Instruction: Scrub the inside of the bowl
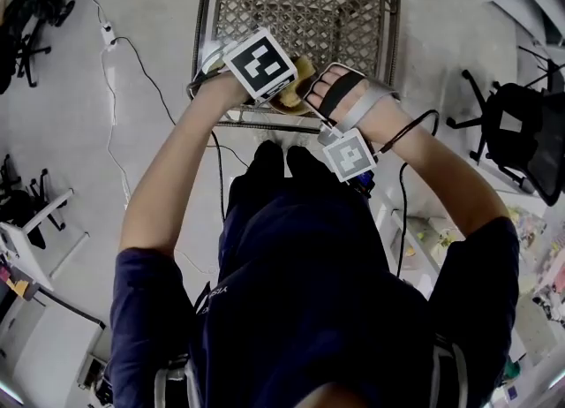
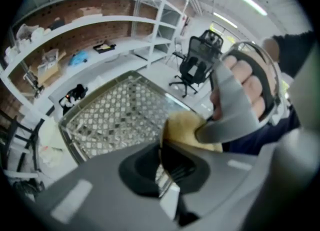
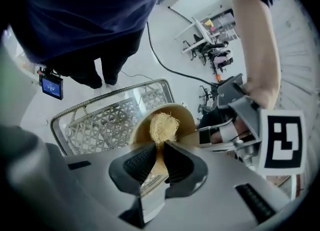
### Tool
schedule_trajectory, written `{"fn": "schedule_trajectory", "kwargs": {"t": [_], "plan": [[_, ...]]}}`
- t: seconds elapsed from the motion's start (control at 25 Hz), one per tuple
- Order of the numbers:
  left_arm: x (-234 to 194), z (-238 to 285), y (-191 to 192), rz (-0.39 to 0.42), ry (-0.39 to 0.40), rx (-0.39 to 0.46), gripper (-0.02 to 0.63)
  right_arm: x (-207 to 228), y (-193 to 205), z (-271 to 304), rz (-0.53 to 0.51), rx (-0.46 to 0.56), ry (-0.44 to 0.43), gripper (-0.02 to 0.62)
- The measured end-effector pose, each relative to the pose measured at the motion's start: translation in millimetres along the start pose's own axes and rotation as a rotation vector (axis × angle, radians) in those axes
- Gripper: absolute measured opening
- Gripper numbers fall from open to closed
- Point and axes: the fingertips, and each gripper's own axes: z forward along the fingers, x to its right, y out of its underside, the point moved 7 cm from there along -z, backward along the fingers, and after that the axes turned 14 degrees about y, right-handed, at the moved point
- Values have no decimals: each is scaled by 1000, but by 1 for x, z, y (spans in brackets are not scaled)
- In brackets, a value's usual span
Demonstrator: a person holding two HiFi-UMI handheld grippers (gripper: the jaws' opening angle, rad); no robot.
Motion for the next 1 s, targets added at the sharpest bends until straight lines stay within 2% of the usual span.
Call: {"fn": "schedule_trajectory", "kwargs": {"t": [0.08, 0.2, 0.28, 0.4, 0.6, 0.72, 0.8, 0.88, 1.0], "plan": [[0, 0, 4, -14, -34, -10, 5, -3, -1, 5, 60, -49, -55, 50], [-1, 2, 7, -14, -88, 38, 5, -5, -8, 16, 224, -105, -63, 49], [-1, 2, 5, -7, -125, 104, 6, -6, -11, 24, 336, -155, -72, 47], [0, -1, 2, 1, -178, 206, 6, -10, -8, 34, 526, -234, -149, 46], [-4, -9, 1, -85, -215, 349, 8, 2, 12, 42, 978, -317, -172, 46], [-5, -16, -4, -131, -218, 438, 9, 14, 30, 36, 1345, -307, -190, 46], [-4, -20, -8, -155, -215, 496, 14, 21, 38, 31, 1497, -295, -194, 46], [-3, -22, -13, -150, -211, 506, 15, 23, 39, 27, 1498, -292, -190, 46], [-3, -18, -17, -110, -188, 448, 12, 20, 33, 25, 1320, -280, -200, 46]]}}
